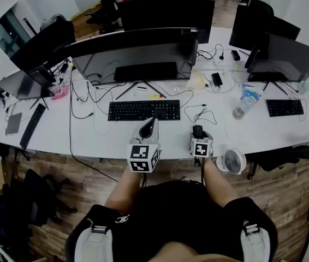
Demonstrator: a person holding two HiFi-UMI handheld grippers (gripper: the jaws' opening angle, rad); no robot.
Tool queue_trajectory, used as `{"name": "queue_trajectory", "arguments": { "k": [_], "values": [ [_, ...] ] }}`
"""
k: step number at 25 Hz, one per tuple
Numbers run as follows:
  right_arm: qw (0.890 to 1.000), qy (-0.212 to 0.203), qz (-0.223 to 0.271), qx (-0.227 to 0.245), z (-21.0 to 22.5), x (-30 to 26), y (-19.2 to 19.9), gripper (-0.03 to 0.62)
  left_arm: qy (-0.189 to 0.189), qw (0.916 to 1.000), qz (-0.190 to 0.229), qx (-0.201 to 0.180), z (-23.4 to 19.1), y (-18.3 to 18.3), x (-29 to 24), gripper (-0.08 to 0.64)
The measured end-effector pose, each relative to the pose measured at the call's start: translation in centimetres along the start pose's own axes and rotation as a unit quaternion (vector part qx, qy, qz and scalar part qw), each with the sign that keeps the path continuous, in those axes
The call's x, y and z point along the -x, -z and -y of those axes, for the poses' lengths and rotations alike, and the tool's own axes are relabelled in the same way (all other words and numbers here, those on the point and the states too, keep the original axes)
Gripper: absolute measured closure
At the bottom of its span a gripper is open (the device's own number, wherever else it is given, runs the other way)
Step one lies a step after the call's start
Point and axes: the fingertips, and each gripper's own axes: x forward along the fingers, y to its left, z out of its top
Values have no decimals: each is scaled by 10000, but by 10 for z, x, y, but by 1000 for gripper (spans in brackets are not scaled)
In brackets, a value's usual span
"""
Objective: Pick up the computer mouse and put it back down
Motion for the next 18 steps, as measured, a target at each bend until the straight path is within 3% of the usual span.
{"name": "queue_trajectory", "arguments": {
  "k": [7,13,18],
  "values": [
    [9993,-143,-347,13,-3,-25,32,324,-104,9999,-26,11,-4,2,3,508],
    [9983,-166,-550,125,-9,-30,33,324,-139,9999,-53,34,-7,5,3,508],
    [9999,-91,42,125,-8,-20,9,324,-90,9999,-25,52,-5,5,0,508]
  ]
}}
